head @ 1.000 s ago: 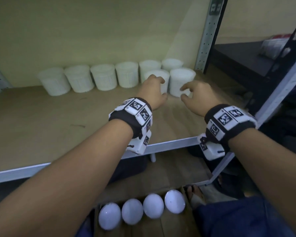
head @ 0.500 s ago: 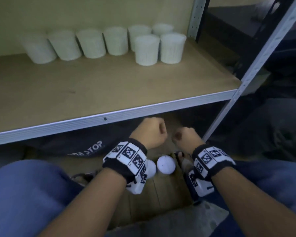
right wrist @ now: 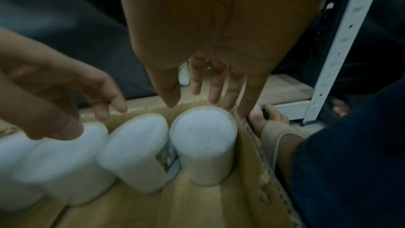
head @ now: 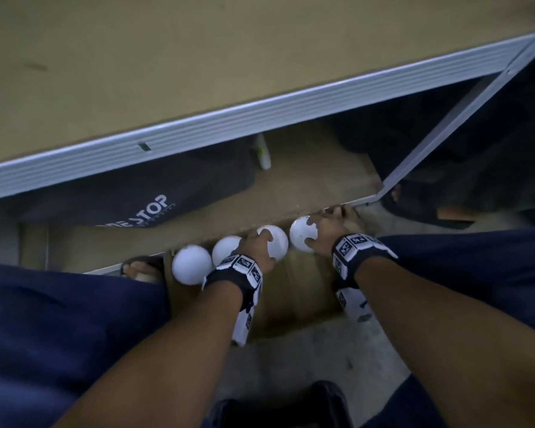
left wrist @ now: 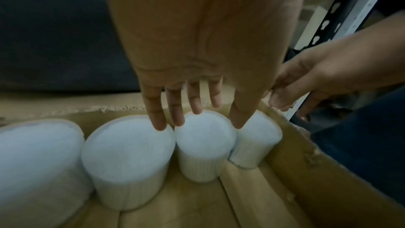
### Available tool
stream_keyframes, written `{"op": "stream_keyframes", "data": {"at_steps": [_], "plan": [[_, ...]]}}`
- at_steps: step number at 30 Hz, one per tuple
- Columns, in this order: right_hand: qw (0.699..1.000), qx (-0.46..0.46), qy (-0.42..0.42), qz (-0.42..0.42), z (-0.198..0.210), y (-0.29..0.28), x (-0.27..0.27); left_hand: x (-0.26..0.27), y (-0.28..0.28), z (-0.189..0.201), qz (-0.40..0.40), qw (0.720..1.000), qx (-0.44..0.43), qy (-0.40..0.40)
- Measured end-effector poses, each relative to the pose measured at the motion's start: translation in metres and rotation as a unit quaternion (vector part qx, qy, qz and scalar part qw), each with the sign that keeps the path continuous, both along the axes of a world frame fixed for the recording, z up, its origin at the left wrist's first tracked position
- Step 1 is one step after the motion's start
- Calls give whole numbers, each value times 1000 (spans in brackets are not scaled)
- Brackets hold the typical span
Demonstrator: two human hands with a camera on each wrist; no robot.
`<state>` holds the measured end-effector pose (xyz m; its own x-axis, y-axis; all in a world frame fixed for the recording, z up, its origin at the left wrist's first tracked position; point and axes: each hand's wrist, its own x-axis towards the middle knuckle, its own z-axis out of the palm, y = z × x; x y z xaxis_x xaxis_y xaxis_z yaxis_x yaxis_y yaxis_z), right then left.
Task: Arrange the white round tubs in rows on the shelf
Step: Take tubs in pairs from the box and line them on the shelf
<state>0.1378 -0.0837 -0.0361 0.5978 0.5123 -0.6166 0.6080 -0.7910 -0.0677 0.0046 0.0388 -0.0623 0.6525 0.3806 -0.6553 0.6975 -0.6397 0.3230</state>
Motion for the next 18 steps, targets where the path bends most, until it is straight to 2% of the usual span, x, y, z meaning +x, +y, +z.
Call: {"op": "stream_keyframes", "data": {"at_steps": [3, 10, 18], "plan": [[1000, 7, 9, 18, -14, 4, -1, 5, -2, -17, -10, 1000, 17, 16], [999, 2, 4, 32, -48, 11, -9, 13, -9, -51, -90, 986, 141, 2], [998, -13, -43, 51, -64, 15, -12, 13, -14, -60, -91, 976, 197, -17]]}}
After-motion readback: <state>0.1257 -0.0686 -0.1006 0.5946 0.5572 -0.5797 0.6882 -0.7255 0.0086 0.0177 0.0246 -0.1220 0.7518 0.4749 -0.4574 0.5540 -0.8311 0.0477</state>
